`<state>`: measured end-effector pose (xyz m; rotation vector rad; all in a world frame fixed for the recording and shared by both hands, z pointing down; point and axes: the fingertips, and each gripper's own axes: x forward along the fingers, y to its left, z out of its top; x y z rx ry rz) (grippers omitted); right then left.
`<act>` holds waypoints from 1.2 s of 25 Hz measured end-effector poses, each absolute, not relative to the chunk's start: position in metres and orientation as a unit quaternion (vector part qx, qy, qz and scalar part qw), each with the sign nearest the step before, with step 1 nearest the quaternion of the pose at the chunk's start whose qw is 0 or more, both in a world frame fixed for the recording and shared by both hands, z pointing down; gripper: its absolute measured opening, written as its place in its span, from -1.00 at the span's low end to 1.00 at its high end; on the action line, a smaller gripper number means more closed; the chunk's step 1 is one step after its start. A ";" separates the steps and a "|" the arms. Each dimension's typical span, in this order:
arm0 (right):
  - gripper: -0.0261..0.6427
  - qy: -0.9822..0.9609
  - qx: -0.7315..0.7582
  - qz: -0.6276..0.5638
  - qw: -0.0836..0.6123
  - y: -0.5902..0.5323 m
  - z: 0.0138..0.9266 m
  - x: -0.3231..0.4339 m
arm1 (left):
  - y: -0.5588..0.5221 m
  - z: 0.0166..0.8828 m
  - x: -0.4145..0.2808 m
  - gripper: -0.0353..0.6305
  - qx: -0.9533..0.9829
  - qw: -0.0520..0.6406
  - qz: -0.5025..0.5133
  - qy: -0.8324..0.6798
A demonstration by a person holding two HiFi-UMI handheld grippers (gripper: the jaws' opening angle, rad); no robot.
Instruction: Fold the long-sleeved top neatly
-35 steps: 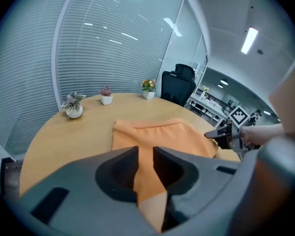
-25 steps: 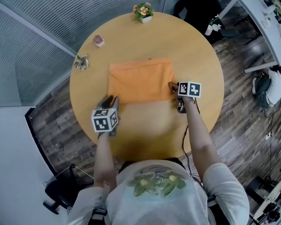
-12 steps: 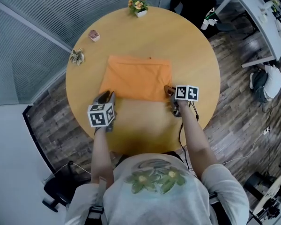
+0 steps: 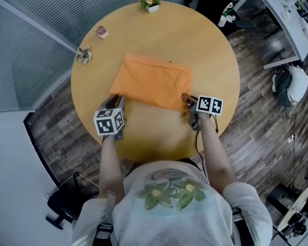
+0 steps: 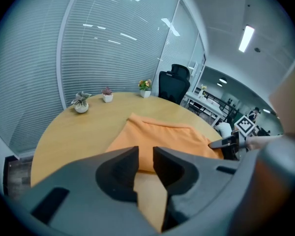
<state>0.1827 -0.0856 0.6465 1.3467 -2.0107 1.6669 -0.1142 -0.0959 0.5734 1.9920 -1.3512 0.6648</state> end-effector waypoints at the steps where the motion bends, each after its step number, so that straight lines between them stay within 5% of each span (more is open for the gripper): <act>1: -0.73 -0.680 0.459 0.562 0.101 -0.082 0.643 0.187 | -0.093 0.573 -0.115 -0.62 0.757 0.318 0.251 -0.513; 15: -0.74 -0.672 0.486 0.555 0.068 -0.052 0.590 0.230 | -0.070 0.571 -0.103 -0.62 0.771 0.313 0.251 -0.494; 30: -0.74 -0.737 0.467 0.479 0.098 -0.107 0.511 0.119 | -0.074 0.558 -0.114 -0.62 0.791 0.299 0.249 -0.472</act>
